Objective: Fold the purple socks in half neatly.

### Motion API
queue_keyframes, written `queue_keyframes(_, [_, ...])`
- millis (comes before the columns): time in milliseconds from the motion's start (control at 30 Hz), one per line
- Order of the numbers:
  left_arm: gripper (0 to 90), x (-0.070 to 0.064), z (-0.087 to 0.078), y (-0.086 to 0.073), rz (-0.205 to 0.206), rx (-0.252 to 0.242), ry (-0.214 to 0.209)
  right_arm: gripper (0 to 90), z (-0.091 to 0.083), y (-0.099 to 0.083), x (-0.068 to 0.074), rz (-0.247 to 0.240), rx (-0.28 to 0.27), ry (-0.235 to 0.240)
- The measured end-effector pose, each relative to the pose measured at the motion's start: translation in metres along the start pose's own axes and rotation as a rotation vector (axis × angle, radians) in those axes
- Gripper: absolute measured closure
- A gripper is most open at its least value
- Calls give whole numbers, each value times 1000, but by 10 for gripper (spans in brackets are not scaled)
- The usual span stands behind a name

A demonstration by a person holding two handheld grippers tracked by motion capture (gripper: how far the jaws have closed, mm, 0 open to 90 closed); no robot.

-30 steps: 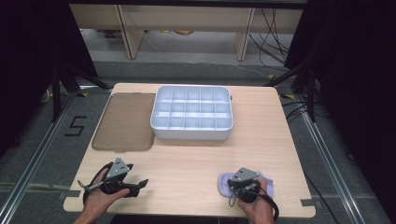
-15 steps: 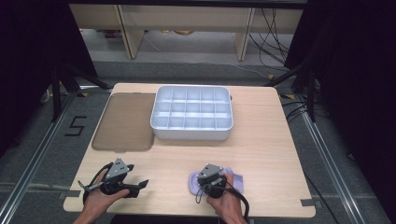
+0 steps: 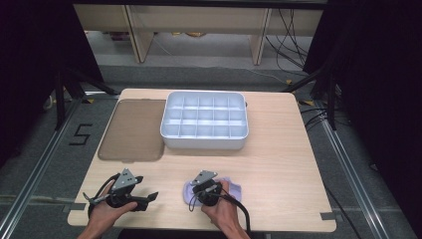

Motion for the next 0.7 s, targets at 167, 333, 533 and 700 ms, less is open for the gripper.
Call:
queue_keyframes(167, [186,-1,0,0,2,-2,-3,900,9,11,6,-14,-3,19])
queue_keyframes(333, [187,3,0,-1,27,14,0,900,16,20,12,-10,-15,27])
queue_keyframes(533, [199,1,2,-2,35,16,-6,900,23,29,19,-19,-20,44])
queue_keyframes(700, [230,0,5,-3,21,20,-8,900,27,33,21,-29,-30,42])
Point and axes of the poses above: each handheld gripper's, and its own axes: z roughly forward along the jaws, y roughly out of its top, x roughly to its left, the point moved 10 cm from there along z, roughly forward along the jaws, and after that the axes turned 4 degrees about -z, right-handed, at the moved point
